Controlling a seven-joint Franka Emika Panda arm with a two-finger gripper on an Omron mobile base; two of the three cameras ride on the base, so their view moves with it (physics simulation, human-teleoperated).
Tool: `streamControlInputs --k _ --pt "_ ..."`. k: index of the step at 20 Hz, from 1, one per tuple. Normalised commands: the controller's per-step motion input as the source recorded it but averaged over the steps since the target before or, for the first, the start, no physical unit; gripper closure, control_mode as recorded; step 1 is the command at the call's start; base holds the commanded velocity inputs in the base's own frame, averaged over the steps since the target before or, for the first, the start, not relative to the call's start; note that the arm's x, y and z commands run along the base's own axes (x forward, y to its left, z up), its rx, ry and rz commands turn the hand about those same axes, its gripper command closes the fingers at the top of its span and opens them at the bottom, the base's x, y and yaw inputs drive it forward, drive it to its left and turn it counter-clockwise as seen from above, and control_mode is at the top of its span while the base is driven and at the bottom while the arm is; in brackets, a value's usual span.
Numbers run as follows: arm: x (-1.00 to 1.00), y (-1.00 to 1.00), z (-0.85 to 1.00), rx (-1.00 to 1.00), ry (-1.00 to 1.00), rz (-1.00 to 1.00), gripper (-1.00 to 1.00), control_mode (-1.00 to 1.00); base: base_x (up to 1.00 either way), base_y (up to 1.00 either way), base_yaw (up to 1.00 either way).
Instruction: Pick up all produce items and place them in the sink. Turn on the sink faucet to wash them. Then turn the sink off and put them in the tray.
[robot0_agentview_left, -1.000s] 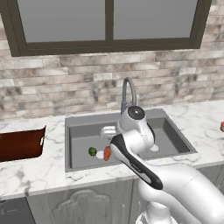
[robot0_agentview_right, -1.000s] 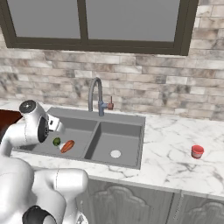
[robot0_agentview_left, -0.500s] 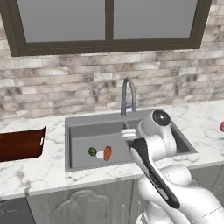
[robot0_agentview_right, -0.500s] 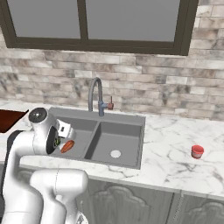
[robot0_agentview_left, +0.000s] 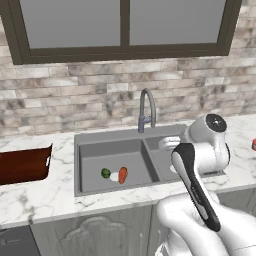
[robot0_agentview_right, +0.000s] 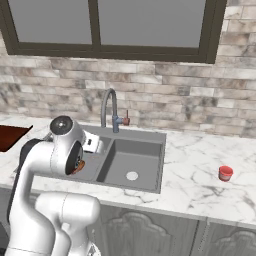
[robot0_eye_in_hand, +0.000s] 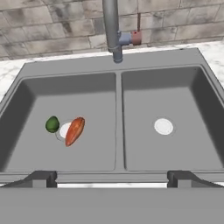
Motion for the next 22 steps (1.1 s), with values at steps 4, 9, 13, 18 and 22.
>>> streamControlInputs --k 4,9,13,18,22 --pt "0.11 -0.69 0.00 0.06 -0.03 0.00 -1.00 -1.00 0.00 0.00 0.00" --pt "0.28 -0.60 -0.01 0.06 -0.02 0.00 -1.00 -1.00 0.00 0.00 0.00" --pt "0.18 -0.50 0.00 0.05 -0.10 0.01 -1.00 -1.00 0.00 0.00 0.00" --pt "0.25 -0.35 0.01 0.03 -0.15 0.02 -1.00 -1.00 0.00 0.00 0.00" --pt "0.13 -0.08 0.00 0.01 -0.12 0.02 -1.00 -1.00 0.00 0.00 0.00"
